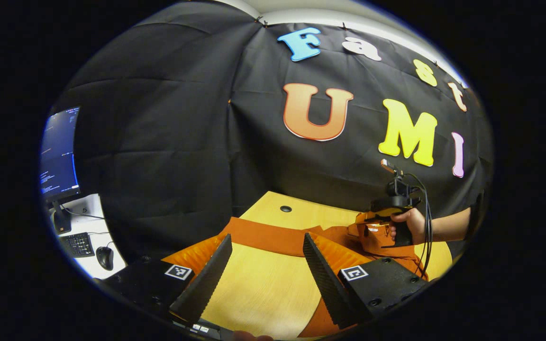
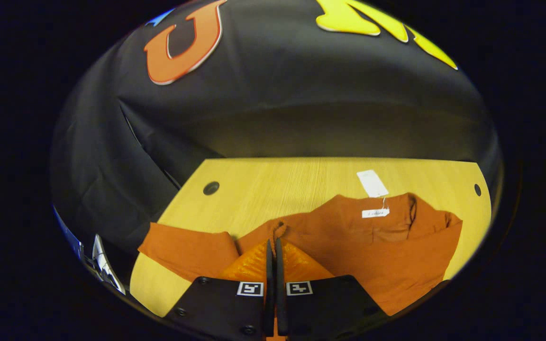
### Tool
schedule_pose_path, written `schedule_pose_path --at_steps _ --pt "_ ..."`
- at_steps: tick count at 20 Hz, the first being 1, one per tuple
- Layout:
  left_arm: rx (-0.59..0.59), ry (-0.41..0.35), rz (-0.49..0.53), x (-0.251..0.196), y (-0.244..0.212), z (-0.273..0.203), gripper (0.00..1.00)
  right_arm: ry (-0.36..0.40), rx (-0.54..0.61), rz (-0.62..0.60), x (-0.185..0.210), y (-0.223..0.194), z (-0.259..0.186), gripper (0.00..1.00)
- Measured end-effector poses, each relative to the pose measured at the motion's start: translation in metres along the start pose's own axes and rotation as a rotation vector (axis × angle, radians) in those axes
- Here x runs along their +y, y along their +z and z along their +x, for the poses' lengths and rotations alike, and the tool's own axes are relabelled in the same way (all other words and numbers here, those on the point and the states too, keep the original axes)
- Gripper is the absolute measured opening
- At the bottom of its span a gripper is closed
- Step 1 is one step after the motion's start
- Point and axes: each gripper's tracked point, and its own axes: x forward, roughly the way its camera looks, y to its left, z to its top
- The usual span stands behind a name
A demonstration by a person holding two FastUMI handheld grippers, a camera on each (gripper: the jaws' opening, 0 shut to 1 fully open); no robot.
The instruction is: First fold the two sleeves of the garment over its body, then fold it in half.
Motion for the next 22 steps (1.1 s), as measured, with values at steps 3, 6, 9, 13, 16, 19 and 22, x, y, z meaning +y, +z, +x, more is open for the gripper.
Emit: schedule_pose_path --at_steps 3,6,9,13,16,19,22 --pt "0.009 0.041 -0.018 0.013 -0.004 0.002 0.98 -0.005 0.046 -0.024 0.013 -0.024 0.036 0.01" --pt "-0.001 0.055 -0.003 0.016 0.002 0.009 0.98 0.053 0.063 -0.025 0.023 -0.033 0.046 0.14" --pt "-0.020 0.043 0.006 0.015 0.010 0.019 0.98 0.079 0.029 -0.019 0.022 -0.024 0.041 0.24" --pt "-0.044 0.023 0.022 0.015 0.016 0.043 0.98 0.117 -0.076 0.005 0.019 0.001 -0.013 0.68" --pt "-0.043 -0.005 0.017 0.022 0.014 0.071 0.98 0.144 -0.129 -0.012 0.006 -0.004 -0.079 0.90" --pt "-0.017 -0.052 0.011 0.040 0.011 0.113 0.98 0.175 -0.153 -0.079 -0.017 -0.023 -0.152 0.84" --pt "0.057 -0.110 -0.049 0.060 -0.001 0.167 0.98 0.144 -0.176 -0.101 -0.057 -0.033 -0.214 0.84"
